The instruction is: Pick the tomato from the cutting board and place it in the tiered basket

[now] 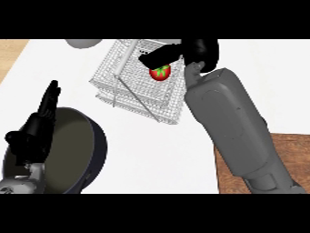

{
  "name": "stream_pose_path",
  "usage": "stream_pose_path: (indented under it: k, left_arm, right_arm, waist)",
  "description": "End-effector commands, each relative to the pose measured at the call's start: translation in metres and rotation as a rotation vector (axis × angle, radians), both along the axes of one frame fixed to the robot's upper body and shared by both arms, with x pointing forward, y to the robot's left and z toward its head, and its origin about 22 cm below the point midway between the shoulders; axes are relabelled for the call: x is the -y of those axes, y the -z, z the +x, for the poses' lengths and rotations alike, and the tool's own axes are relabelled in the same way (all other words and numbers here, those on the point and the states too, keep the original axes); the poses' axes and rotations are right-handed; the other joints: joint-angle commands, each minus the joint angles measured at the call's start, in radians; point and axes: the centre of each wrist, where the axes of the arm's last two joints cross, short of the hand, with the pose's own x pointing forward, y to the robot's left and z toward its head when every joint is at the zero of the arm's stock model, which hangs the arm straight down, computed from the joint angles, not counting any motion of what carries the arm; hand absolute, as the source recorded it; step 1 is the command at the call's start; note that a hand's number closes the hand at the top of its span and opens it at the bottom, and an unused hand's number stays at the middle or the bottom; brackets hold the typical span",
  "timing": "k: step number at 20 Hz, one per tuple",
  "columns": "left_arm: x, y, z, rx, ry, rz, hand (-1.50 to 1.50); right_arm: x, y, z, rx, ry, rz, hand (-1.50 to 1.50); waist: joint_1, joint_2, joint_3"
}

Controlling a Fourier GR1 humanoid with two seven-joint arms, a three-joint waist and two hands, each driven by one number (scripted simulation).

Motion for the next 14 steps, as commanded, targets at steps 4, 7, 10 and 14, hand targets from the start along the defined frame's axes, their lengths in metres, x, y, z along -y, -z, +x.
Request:
stream_pose_path:
  k: [4, 7, 10, 14]
  left_arm:
    - [0.005, 0.061, -0.033, -0.282, -0.015, -0.07, 0.0]
    - [0.011, 0.073, -0.039, -0.312, -0.052, -0.086, 0.0]
    - [-0.003, 0.069, -0.045, -0.304, -0.075, -0.07, 0.0]
    - [-0.008, 0.063, -0.039, -0.294, -0.098, -0.079, 0.0]
  right_arm:
    - [0.004, -0.011, 0.002, 0.14, 0.052, 0.25, -1.5]
    - [0.01, -0.021, 0.004, 0.258, 0.15, 0.266, -1.5]
    - [0.032, -0.019, 0.007, 0.309, 0.267, 0.262, -1.5]
    - [0.066, -0.028, 0.009, 0.316, 0.383, 0.341, -1.5]
  waist:
    - [-0.021, 0.002, -0.034]
    - [-0.059, 0.0, -0.035]
    - [-0.079, -0.013, -0.035]
    - [-0.105, -0.015, -0.034]
